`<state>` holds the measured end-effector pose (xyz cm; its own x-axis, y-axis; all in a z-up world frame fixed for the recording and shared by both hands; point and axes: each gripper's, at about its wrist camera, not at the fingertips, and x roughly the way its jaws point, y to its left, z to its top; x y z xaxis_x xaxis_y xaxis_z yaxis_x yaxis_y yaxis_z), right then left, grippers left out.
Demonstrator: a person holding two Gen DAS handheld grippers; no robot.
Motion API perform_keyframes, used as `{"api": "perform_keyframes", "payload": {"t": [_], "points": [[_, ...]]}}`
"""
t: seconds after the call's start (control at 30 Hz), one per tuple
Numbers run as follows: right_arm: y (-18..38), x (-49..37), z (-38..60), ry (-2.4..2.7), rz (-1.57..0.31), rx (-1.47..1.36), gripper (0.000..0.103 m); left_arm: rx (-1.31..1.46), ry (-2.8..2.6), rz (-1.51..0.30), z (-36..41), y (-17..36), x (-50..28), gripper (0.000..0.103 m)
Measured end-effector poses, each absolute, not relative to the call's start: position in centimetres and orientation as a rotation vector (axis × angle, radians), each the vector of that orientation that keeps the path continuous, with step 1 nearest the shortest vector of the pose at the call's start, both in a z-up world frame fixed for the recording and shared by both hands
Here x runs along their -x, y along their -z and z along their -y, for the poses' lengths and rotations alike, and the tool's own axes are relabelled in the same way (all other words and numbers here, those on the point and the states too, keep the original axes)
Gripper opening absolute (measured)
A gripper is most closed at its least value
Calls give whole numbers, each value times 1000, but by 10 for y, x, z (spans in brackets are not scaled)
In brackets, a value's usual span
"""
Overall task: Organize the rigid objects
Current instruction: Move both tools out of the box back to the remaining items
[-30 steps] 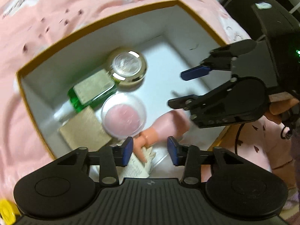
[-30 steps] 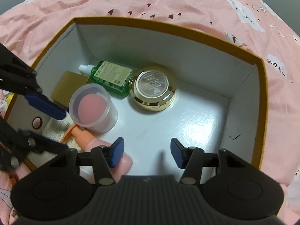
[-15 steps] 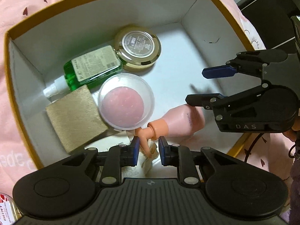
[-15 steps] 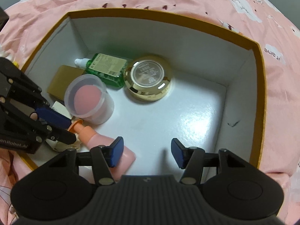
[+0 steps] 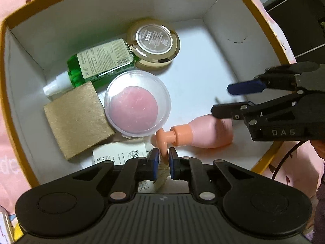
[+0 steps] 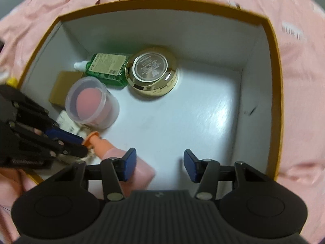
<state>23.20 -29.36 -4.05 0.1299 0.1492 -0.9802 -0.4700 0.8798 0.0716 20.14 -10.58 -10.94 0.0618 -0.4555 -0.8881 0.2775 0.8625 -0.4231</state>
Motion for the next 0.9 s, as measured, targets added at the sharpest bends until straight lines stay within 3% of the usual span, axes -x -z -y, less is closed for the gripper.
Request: {"api": "perform_keyframes", "payload": {"t": [0.1, 0.17, 0.63, 0.77, 0.9], "points": [[43, -233, 295, -480, -1411, 196, 49, 153, 561, -1390, 103, 104, -198, 16], [46, -229, 291, -514, -1432, 171, 41, 167, 563, -1375, 97, 98, -195, 16], [36, -210, 261, -545, -1342, 323, 43, 196, 474, -1177, 65, 50, -160, 30], [17, -193, 242, -572, -1226, 413, 46, 188, 422, -1109, 49, 38, -147, 30], [-5, -175, 223, -603, -1099, 463, 59, 221, 382, -1049, 27, 25, -133, 31]]}}
